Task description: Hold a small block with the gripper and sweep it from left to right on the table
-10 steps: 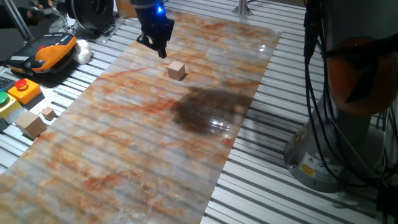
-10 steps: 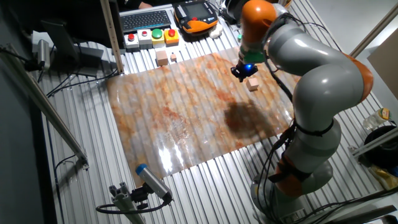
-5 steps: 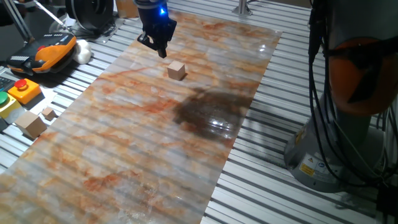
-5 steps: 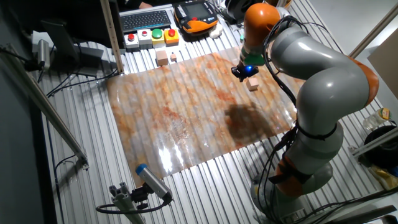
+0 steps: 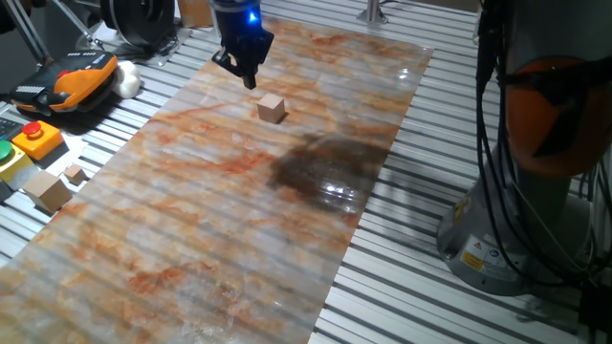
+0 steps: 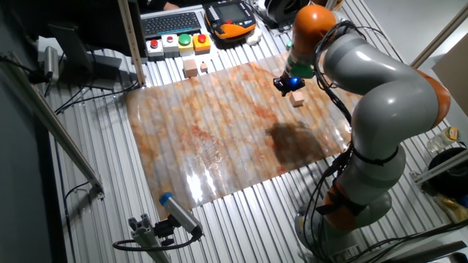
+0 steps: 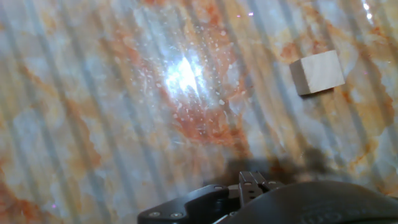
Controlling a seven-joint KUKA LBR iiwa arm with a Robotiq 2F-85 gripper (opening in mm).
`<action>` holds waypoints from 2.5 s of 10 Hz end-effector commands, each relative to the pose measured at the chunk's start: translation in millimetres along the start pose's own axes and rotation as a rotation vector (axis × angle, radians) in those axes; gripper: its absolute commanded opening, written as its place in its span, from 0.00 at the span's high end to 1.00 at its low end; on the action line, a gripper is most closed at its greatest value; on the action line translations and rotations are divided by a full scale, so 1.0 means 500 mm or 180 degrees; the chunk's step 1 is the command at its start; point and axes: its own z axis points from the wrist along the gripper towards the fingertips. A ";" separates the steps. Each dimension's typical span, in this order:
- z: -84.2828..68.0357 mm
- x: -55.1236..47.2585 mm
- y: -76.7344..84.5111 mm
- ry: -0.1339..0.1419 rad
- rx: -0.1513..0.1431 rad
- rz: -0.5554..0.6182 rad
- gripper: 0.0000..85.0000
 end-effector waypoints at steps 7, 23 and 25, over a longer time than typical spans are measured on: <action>0.000 0.000 0.000 -0.0007 0.0066 0.0063 1.00; 0.043 -0.125 -0.374 0.0089 0.0115 -0.0520 1.00; 0.037 -0.127 -0.370 0.0107 0.0122 -0.0520 1.00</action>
